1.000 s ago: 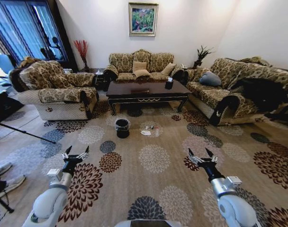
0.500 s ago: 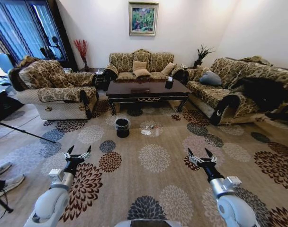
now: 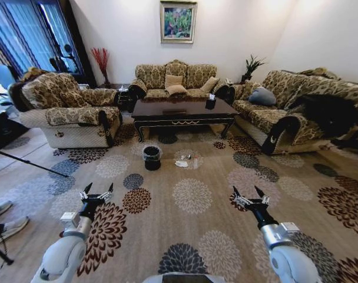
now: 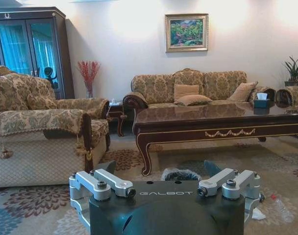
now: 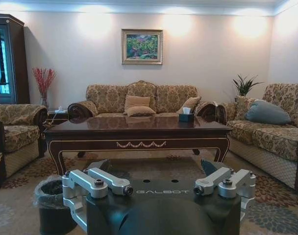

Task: Move to the front of the table and pick up the trash from the floor, then place it into the trash bin.

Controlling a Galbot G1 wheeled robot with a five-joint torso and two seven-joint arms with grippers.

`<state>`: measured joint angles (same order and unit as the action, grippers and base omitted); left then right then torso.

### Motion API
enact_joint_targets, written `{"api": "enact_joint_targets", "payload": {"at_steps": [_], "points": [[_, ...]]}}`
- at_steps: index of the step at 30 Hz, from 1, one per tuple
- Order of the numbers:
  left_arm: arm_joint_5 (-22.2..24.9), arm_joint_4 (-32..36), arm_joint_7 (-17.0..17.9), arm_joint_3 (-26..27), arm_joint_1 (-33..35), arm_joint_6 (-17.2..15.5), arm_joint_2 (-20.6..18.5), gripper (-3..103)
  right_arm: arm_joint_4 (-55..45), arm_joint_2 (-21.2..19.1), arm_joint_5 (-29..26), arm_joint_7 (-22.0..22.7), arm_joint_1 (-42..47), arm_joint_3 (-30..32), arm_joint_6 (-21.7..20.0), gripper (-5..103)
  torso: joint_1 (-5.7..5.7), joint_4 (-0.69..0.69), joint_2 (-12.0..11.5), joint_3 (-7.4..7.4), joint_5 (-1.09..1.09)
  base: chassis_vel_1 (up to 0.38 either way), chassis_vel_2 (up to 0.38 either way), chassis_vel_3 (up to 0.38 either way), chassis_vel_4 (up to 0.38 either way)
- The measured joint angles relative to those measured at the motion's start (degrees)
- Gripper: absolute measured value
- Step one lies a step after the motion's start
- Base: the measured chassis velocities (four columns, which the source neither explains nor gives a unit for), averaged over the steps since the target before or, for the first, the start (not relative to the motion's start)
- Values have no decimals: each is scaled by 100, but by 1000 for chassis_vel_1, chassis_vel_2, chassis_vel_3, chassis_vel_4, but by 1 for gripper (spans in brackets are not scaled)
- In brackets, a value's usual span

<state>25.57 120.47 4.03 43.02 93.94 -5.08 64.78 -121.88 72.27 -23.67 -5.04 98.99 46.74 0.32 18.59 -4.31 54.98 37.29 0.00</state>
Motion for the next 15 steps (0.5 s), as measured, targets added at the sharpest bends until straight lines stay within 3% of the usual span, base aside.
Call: {"api": "enact_joint_targets", "payload": {"at_steps": [15], "points": [[-50,46,-1,-33,42,11,61,100,-3,102,234,-40,112,-48,108,100,-197,0,-446,-250,0,0,0,0,0]]}}
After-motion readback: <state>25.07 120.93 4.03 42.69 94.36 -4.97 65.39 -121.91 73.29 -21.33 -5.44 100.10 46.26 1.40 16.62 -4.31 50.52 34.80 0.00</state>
